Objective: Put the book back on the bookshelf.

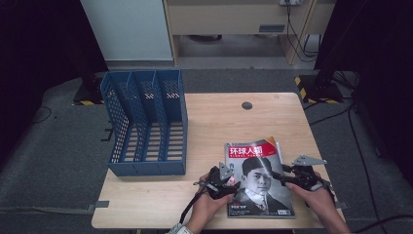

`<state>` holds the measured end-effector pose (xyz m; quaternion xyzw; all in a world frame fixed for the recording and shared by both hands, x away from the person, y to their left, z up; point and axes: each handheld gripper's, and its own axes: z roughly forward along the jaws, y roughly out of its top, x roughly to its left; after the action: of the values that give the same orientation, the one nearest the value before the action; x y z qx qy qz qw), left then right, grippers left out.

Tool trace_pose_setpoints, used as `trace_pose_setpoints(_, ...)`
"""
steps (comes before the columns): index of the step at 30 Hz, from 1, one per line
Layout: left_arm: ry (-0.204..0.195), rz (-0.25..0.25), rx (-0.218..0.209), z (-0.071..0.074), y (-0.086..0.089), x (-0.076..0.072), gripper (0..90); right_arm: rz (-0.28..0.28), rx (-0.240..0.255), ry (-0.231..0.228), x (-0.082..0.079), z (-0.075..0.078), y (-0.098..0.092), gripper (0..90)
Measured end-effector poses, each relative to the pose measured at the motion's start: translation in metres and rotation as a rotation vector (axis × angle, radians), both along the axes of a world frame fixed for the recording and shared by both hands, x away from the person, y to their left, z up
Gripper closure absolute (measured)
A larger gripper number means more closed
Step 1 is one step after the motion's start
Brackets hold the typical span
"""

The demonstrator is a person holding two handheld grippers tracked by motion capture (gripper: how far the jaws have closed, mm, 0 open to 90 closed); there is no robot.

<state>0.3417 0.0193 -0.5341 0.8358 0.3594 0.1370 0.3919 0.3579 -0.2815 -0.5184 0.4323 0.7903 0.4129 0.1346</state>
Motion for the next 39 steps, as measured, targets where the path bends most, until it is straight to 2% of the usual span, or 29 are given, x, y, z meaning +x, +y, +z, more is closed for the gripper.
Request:
trace_pose_setpoints(2, 0.001, -0.006, -0.001, 0.0, 0.0, 0.001, 36.8, 0.011, -0.01, -0.015, -0.003, 0.002, 0.001, 50.5)
trace_pose_setpoints(8, -0.001, -0.01, -0.001, 0.0, -0.001, 0.003, 37.7, 0.017, -0.002, -0.002, -0.01, 0.006, -0.002, 54.8)
trace_pose_setpoints(10, 0.0, -0.011, 0.0, 0.0, -0.001, 0.003, 37.7, 0.007, -0.003, 0.017, -0.005, 0.002, -0.001, 50.8)
trace_pose_setpoints(13, -0.001, -0.011, 0.0, 0.0, -0.001, 0.003, 37.7, 0.002, 0.002, 0.017, -0.001, 0.0, -0.001, 49.1)
trace_pose_setpoints(15, -0.002, -0.01, 0.001, 0.0, -0.002, 0.004, 37.7, -0.002, 0.027, 0.023, 0.003, -0.001, 0.0, 45.2)
trace_pose_setpoints(17, -0.002, -0.009, 0.001, 0.0, -0.002, 0.004, 37.7, 0.009, 0.005, 0.0, 0.003, -0.001, 0.002, 45.8)
trace_pose_setpoints(19, -0.002, -0.009, 0.001, 0.0, -0.002, 0.004, 37.7, 0.009, -0.015, -0.027, 0.0, 0.003, 0.005, 52.0)
trace_pose_setpoints(24, -0.003, -0.01, 0.002, 0.0, -0.002, 0.004, 37.7, 0.03, -0.014, -0.065, -0.004, 0.009, 0.009, 54.5)
trace_pose_setpoints(32, -0.004, -0.01, 0.003, 0.0, -0.002, 0.003, 37.7, 0.022, -0.014, -0.01, 0.003, 0.0, 0.012, 47.3)
trace_pose_setpoints(35, -0.006, -0.009, 0.004, 0.0, -0.002, 0.003, 37.7, 0.015, -0.031, 0.013, 0.007, -0.006, 0.013, 43.1)
trace_pose_setpoints(38, -0.006, -0.008, 0.004, 0.0, -0.003, 0.003, 37.7, 0.022, -0.057, 0.006, 0.007, -0.007, 0.016, 46.6)
trace_pose_setpoints(39, -0.007, -0.007, 0.004, 0.0, -0.003, 0.003, 37.7, 0.026, -0.069, -0.008, 0.007, -0.007, 0.017, 52.7)
